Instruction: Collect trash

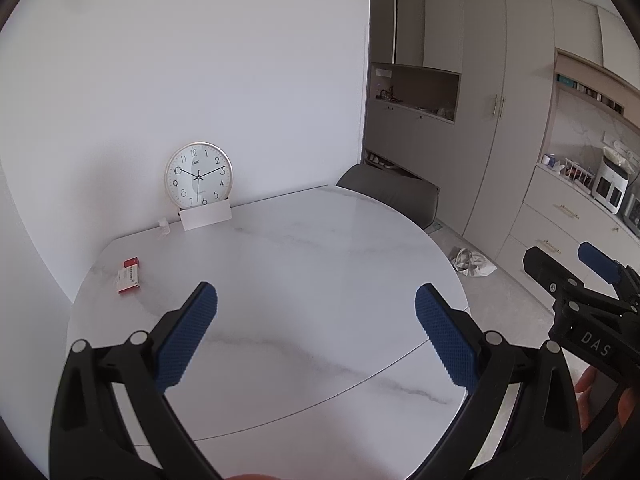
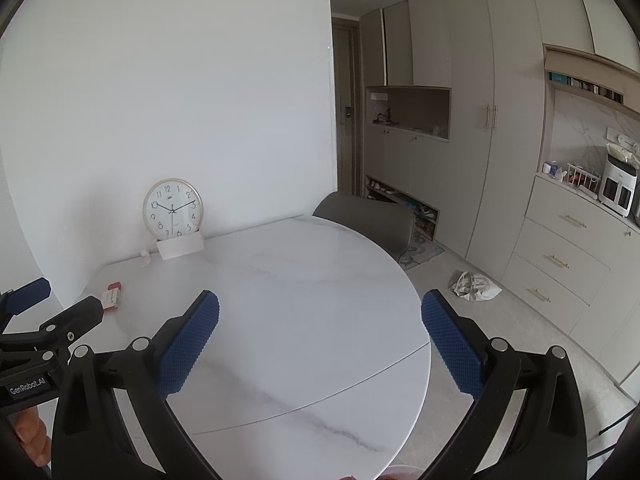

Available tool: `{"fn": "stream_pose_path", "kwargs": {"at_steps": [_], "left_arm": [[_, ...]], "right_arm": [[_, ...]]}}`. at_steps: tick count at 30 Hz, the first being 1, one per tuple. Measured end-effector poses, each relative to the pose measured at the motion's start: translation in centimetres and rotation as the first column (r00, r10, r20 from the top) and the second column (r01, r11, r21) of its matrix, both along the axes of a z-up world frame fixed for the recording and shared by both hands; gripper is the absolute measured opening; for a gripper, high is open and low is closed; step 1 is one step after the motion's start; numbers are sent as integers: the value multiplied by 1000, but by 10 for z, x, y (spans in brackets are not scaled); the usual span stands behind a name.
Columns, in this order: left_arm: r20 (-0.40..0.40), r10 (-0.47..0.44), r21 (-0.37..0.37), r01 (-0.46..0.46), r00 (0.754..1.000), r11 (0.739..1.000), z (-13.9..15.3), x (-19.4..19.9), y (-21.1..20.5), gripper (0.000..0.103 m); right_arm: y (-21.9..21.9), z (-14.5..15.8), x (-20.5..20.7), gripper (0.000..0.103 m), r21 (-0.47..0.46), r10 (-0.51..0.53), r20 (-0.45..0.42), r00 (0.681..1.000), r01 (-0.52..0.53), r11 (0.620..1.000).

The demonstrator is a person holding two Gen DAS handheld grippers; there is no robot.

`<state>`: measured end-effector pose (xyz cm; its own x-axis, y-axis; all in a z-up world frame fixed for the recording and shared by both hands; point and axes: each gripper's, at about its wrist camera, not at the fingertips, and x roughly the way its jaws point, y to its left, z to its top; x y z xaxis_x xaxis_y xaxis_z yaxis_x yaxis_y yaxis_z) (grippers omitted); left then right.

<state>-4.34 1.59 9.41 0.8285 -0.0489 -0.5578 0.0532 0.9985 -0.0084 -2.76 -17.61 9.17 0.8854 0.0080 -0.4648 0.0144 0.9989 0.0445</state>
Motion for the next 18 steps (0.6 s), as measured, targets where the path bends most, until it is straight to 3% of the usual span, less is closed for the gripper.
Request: {"fn": "stream_pose_path", "kwargs": {"at_steps": [18], "left_arm": [[2, 2, 7, -2, 1000, 1000, -7, 1, 3, 95]], "right_arm": [[2, -4, -1, 100, 2, -10, -12, 1000, 10, 1000]]}}
